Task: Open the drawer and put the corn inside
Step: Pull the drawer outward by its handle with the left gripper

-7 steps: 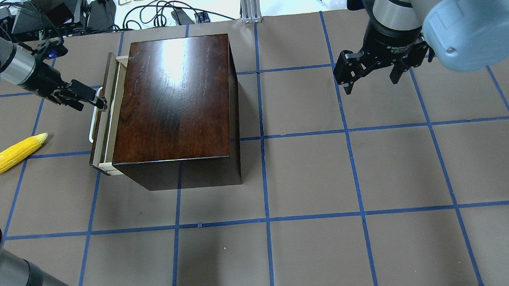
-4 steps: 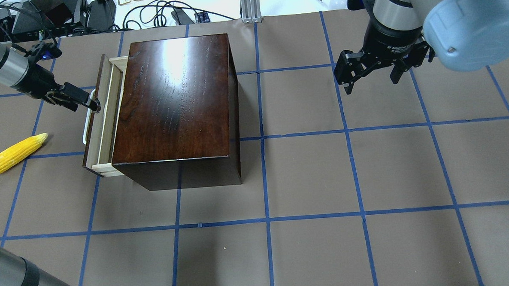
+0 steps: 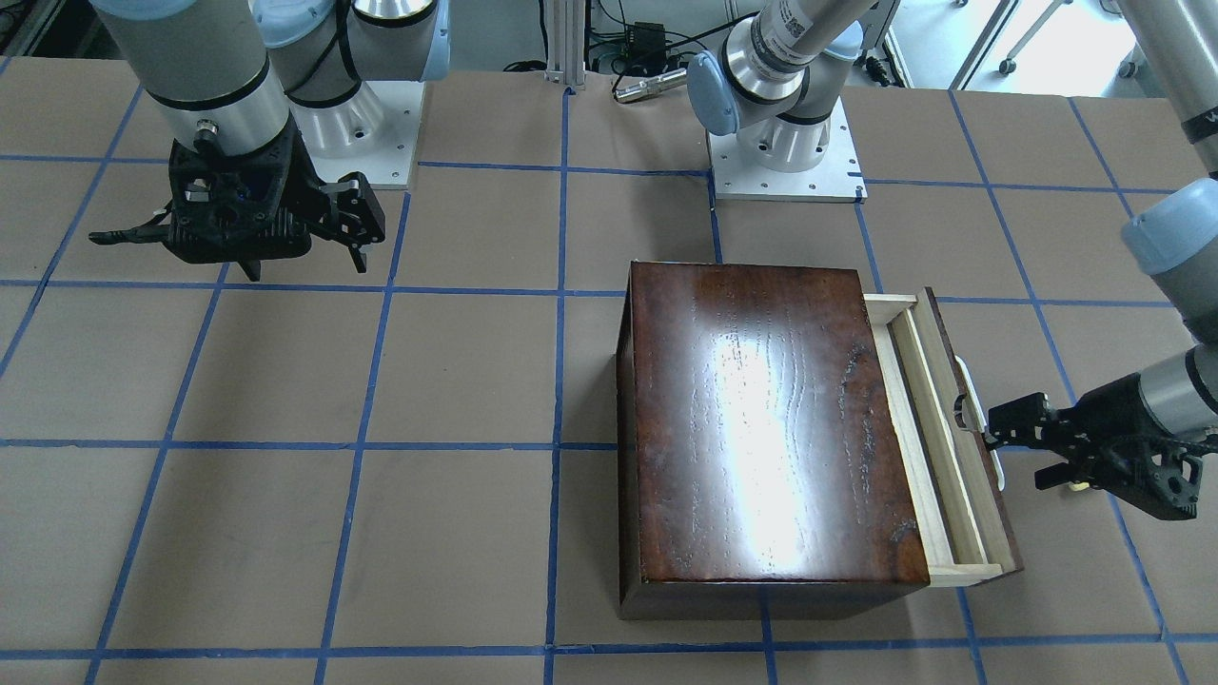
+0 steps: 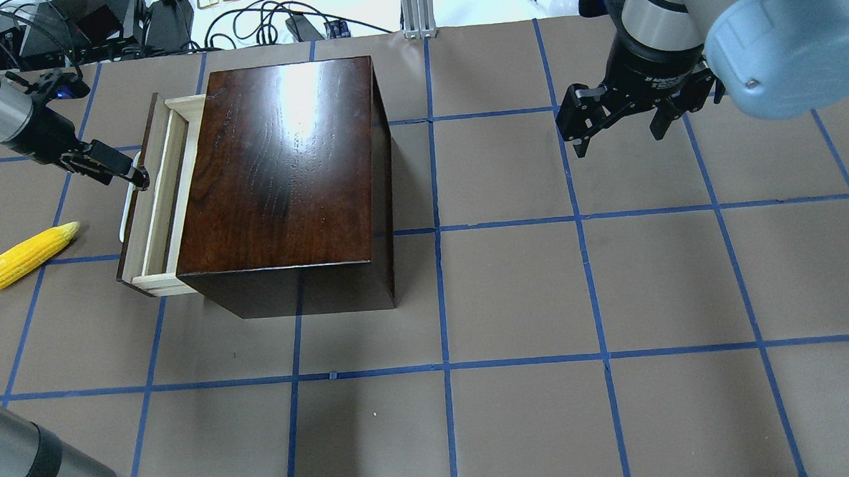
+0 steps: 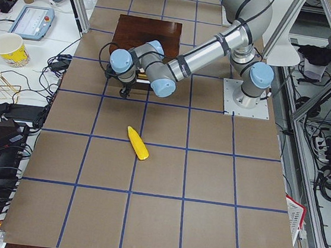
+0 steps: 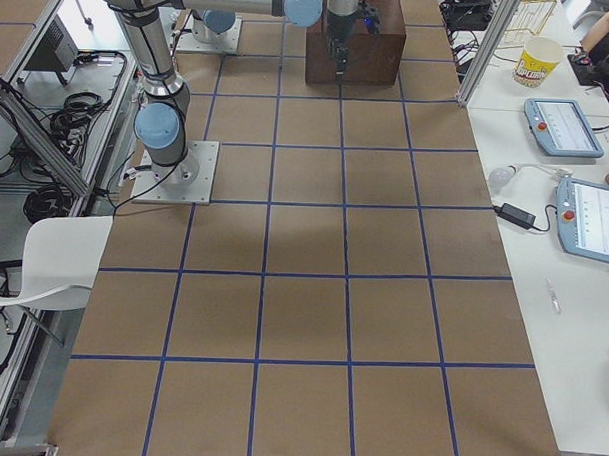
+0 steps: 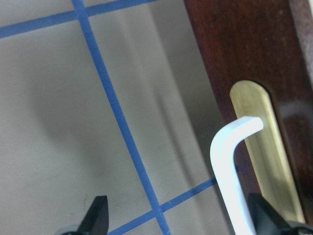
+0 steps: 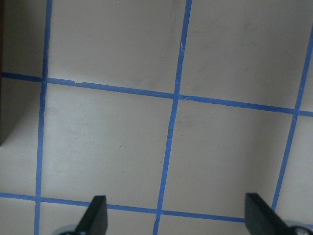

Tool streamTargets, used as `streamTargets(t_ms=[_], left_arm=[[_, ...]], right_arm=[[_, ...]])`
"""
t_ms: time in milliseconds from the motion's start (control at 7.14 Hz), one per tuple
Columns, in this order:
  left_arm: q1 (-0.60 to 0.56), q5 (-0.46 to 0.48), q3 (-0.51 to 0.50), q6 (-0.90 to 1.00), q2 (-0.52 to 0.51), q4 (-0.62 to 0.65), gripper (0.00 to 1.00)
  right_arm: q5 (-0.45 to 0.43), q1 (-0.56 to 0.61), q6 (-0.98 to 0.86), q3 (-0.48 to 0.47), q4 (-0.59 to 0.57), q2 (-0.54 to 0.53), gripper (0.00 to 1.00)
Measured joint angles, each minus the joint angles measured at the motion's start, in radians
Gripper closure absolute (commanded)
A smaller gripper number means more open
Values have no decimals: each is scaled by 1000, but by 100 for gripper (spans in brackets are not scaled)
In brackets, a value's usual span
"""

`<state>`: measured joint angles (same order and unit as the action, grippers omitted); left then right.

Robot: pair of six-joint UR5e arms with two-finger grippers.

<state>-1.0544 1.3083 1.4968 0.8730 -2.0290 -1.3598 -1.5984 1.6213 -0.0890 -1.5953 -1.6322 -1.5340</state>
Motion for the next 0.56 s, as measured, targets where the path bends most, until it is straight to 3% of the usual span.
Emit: streamTargets(t_ms=[561], left_arm=[[20,22,-16,36,-7,-1,0]], right_arm=[[0,0,0,0,0,0,0]])
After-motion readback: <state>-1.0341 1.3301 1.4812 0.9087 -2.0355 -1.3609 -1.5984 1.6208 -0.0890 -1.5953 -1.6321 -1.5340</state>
